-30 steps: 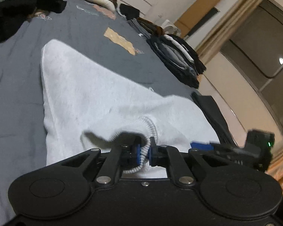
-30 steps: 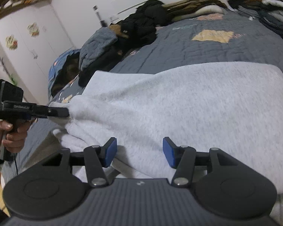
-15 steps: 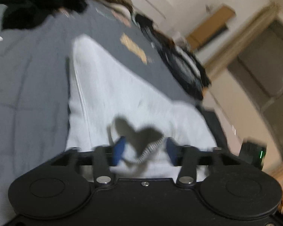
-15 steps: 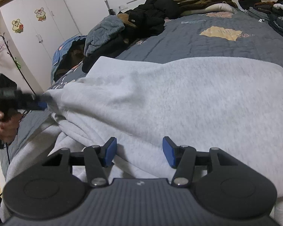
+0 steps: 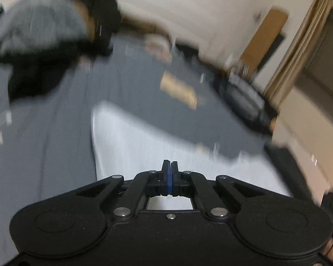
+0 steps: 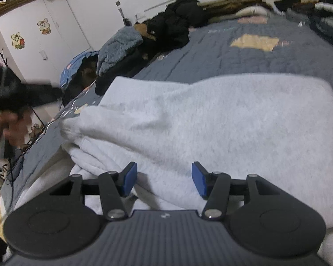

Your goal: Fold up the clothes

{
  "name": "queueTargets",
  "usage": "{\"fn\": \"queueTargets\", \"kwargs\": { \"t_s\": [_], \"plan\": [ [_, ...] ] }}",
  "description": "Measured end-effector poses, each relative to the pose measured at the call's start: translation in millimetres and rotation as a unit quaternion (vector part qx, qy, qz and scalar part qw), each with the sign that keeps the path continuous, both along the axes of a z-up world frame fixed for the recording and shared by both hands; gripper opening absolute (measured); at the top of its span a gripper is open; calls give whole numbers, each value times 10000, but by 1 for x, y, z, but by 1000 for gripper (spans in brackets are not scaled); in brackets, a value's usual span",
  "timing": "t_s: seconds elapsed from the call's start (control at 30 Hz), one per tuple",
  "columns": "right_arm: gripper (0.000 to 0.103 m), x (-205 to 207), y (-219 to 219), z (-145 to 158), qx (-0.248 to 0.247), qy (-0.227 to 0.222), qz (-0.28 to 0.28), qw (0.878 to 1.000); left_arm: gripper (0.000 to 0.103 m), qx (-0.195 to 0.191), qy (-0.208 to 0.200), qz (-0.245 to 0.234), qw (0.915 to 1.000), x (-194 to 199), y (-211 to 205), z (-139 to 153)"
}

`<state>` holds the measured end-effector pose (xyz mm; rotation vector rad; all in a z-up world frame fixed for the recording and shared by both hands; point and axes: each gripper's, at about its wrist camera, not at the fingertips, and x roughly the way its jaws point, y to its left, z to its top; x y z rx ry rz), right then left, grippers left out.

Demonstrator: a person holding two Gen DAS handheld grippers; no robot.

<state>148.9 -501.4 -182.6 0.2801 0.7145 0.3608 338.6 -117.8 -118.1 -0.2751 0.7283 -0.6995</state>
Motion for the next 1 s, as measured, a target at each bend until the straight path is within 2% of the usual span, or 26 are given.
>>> {"fn": "queueTargets", "kwargs": {
  "t_s": [0.1, 0.2, 0.23, 0.27, 0.33, 0.53, 0.67, 0.8, 0.83, 0.87, 0.93, 1.0],
  "plan": [
    [54, -2, -3, 2, 81, -74, -57, 9999, 0, -52, 97, -296, 9995, 17, 0, 25],
    [54, -1, -3, 0, 101, 11, -26, 9999, 2, 173, 599, -508, 9968, 17, -6, 22],
    [54, 0, -3, -1, 73, 27, -25, 10000, 9, 224, 638, -535, 9963, 12, -4, 17],
    [54, 0, -3, -2, 79, 46, -14, 10000, 28, 291, 658, -523, 9960, 6, 1, 10],
    [54, 1, -2, -1, 106, 40, -3, 9999, 47, 289, 702, -505, 9958, -5, 14, -3],
    [54, -1, -2, 2, 108, 4, 12, 9999, 45, 118, 1163, -392, 9924, -14, 37, -35],
    [54, 1, -1, 2, 101, -2, 13, 9999, 45, -230, 1353, -590, 9888, -7, 26, -44],
    [54, 0, 2, 3, 127, -43, 83, 9999, 45, -203, 1398, -681, 9876, 1, 1, -54],
    [54, 0, 3, 4, 131, -54, 91, 9999, 37, -221, 1383, -675, 9878, 2, -3, -56],
    [54, 0, 4, 4, 135, -65, 100, 9998, 25, -220, 1292, -672, 9891, 1, -6, -56],
    [54, -1, 5, 5, 141, -81, 114, 9998, 15, -187, 1017, -666, 9924, -1, -10, -53],
    [54, -1, 5, 6, 144, -91, 102, 9998, 12, -183, 708, -713, 9948, -5, -9, -43]
  ]
}}
